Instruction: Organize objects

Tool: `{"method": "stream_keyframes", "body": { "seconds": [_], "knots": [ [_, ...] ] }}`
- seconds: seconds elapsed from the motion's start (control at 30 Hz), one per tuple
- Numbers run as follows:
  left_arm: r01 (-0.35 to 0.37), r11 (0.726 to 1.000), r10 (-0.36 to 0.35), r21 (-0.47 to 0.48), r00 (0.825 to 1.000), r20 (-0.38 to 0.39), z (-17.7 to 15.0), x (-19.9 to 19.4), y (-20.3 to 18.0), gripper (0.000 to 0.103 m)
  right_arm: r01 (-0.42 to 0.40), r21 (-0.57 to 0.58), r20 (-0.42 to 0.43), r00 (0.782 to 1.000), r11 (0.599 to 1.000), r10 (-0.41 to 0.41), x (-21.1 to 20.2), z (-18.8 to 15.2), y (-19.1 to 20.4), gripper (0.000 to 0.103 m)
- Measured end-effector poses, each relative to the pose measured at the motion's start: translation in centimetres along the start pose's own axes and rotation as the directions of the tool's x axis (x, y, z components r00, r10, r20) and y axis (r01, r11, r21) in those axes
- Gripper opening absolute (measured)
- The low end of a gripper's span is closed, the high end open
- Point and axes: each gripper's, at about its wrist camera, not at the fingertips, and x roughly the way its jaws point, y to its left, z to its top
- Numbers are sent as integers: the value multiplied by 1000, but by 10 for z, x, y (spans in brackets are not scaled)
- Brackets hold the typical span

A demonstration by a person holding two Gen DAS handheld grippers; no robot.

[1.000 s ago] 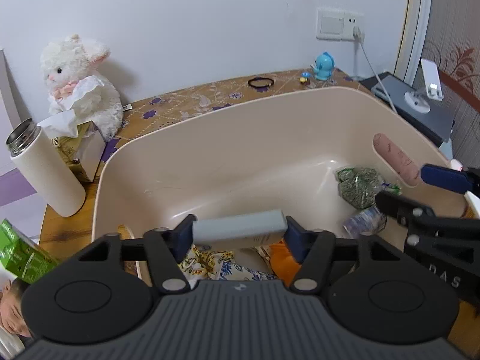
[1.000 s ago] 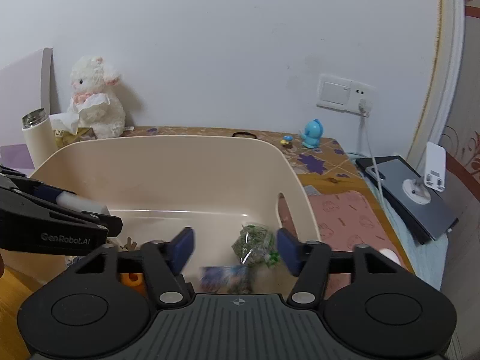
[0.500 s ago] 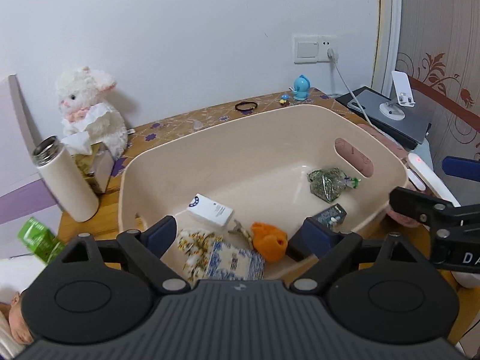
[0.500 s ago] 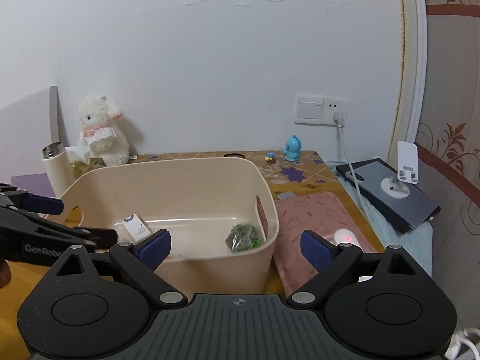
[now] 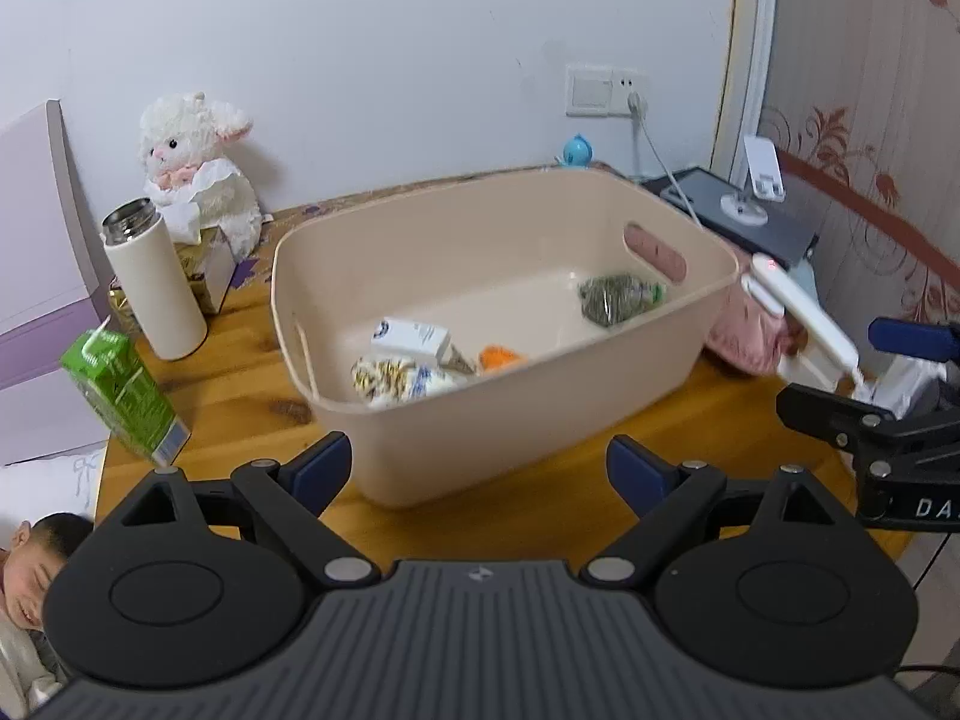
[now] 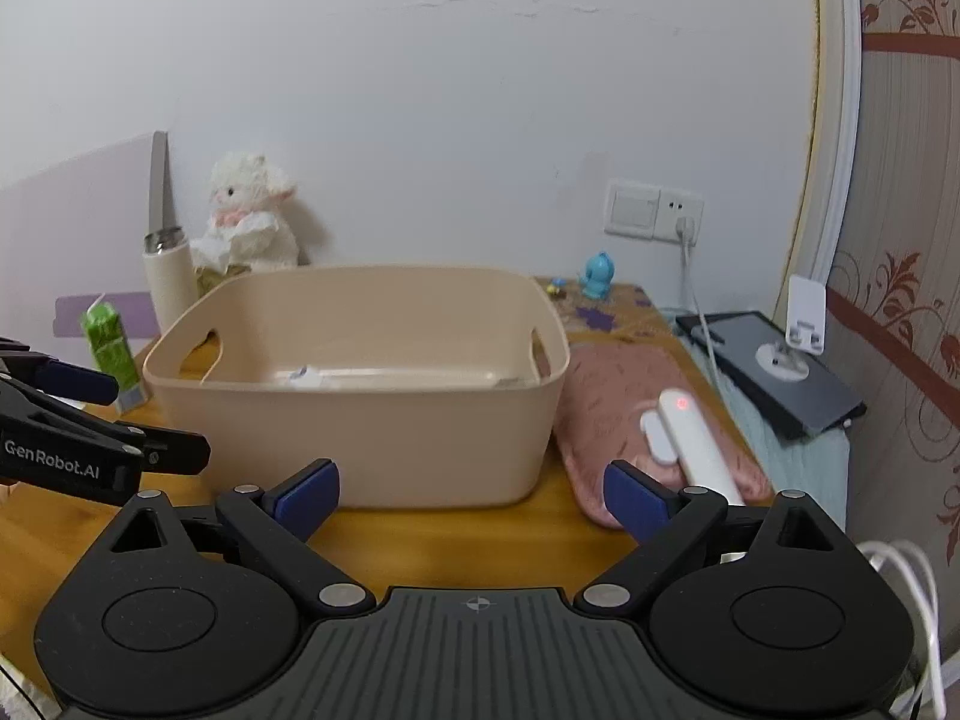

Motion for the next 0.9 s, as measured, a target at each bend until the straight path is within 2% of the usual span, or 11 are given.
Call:
{"method": "stream_keyframes", "body": {
  "seconds": [0.37, 0.9],
  "knots": [
    [-4, 1000, 5, 19, 999, -41, -43, -1, -4, 93, -2, -4, -47, 999, 1000, 2, -8, -30, 9, 96],
    [31, 999, -31, 7, 998, -56, -73, -14, -8, 93, -1, -50, -87, 996, 999, -3, -12, -49, 26, 96]
  ]
}}
